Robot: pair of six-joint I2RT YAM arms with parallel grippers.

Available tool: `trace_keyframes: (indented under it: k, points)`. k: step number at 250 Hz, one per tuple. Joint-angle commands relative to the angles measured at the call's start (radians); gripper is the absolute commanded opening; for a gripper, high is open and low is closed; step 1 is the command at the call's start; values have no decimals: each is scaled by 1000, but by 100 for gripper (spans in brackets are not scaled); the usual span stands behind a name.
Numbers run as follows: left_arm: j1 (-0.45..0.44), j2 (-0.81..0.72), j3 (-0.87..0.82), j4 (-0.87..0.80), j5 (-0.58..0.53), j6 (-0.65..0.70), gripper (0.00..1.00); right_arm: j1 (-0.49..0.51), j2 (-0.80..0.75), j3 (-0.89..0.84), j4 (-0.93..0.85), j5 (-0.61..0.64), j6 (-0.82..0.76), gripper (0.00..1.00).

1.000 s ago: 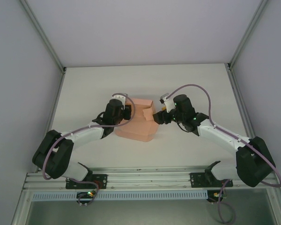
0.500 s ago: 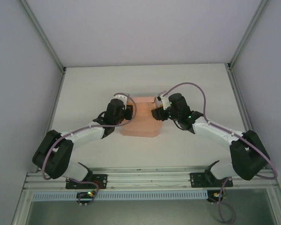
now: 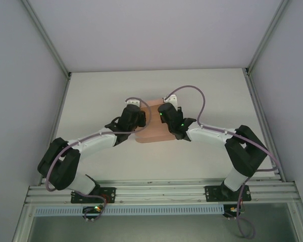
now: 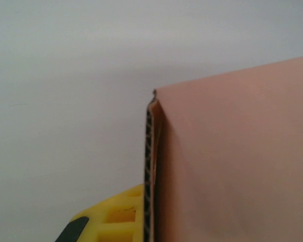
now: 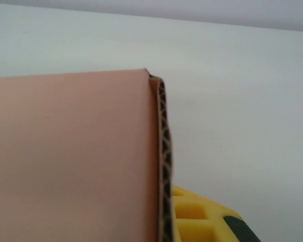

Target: Assemble paper box

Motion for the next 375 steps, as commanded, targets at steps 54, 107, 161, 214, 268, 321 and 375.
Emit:
trace_keyframes:
  k: [54,107,161,214,268,321,375]
  points:
    - [4,-10,62,-151,-112,-222,0,-28,67,71,-138,373,57,0]
    - [76,-8,99,-338,-194,-379,0,-32,60,71,-228,473,73,0]
    - [72,-21,89,-282,-143,-294,0,-58,36,54,-197,389,96,1]
    - [23,-17,96,-169,-91,-137,0,-64,-72,-93,172,-88,-139,19]
    - [19,9,113,-150,-34,-83,0,-71,-184,-144,203,-515,-205,90]
    - [26,-10,83,-88,38,32,0,-70,-322,-210,169,-549,-206,100]
    - [75,-34,149,-247,186,282,0,-90,-551,-290,-2,-355,-141,100]
